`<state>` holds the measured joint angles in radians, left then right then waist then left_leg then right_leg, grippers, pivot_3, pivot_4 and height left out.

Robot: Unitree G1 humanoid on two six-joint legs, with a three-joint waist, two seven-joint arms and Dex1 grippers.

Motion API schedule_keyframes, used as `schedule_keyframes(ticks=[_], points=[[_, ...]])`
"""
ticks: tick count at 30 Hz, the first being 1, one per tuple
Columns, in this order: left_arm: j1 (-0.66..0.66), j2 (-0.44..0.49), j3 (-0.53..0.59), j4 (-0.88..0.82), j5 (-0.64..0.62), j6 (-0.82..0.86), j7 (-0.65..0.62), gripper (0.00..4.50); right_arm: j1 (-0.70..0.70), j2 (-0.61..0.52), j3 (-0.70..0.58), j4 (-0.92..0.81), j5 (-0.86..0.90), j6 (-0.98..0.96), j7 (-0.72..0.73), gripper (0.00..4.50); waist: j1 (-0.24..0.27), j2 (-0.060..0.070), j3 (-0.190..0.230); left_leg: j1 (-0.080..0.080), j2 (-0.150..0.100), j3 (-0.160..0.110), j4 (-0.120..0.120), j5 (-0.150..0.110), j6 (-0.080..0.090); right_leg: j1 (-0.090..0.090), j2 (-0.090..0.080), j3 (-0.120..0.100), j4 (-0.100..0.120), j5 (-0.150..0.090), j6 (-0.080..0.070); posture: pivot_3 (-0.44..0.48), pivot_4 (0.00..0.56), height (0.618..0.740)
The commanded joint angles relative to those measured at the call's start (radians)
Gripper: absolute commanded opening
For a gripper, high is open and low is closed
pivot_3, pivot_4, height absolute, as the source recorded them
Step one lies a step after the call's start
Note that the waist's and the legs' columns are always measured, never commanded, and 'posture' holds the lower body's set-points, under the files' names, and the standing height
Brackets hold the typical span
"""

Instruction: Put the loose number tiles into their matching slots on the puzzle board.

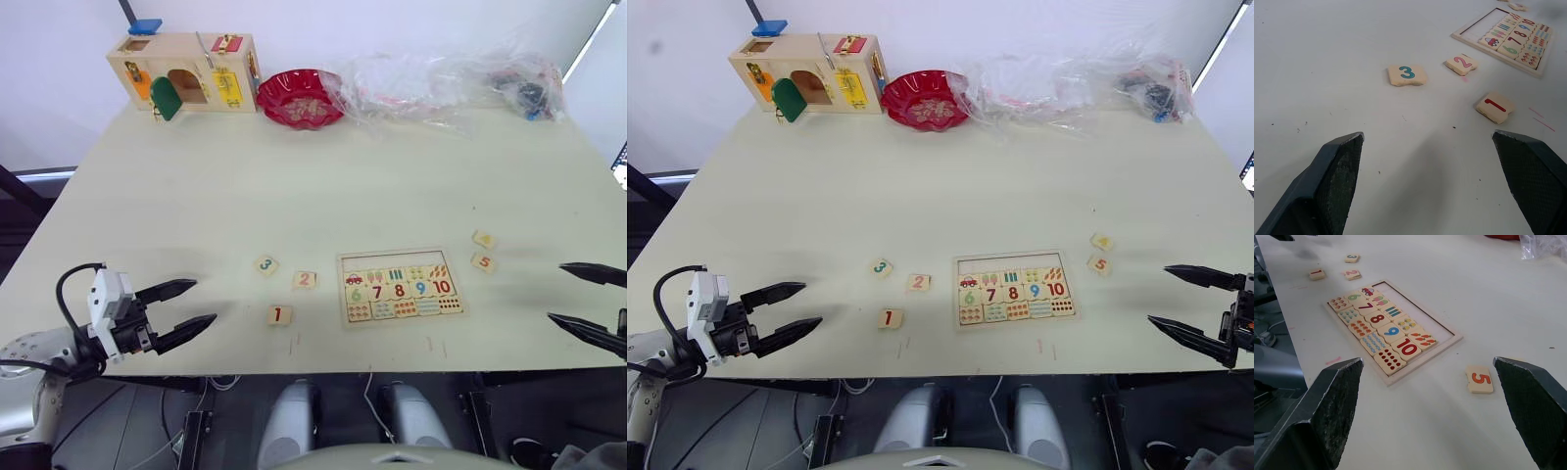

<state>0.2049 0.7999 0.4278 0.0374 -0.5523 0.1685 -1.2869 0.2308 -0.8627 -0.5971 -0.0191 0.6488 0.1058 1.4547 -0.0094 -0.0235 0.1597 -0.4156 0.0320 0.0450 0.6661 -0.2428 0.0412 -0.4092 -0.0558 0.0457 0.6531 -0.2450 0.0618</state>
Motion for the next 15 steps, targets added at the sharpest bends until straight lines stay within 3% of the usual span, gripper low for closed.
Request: schedule_keyframes(ticks=[1,9,15], points=[[-0.029,0.026,0.005,-0.008,-0.016,0.006,-0.021,4.43,-0.010,-0.002,-0.005,-0.026,0.022,0.003,0.003,4.47,0.000,0.000,0.000,0.000,0.000,0.000,0.000,0.000,0.000,0.000,0.000,0.000,0.000,0.000,0.000,0.000,0.150,0.740],[-0.142,0.077,-0.091,-0.046,-0.010,-0.014,-0.149,4.43,-0.025,0.004,0.048,-0.156,0.071,0.037,0.015,4.47,0.001,0.001,0.000,0.000,0.000,0.000,0.000,0.000,0.000,0.000,0.002,0.000,0.000,0.000,0.000,0.000,0.150,0.740],[-0.168,0.143,-0.166,-0.144,0.043,0.007,-0.161,4.43,0.001,-0.017,0.061,-0.245,0.097,0.067,0.045,4.47,0.001,0.001,0.000,0.000,0.000,0.000,0.001,0.000,0.000,0.000,0.003,0.000,0.001,0.000,0.000,0.000,0.150,0.740]])
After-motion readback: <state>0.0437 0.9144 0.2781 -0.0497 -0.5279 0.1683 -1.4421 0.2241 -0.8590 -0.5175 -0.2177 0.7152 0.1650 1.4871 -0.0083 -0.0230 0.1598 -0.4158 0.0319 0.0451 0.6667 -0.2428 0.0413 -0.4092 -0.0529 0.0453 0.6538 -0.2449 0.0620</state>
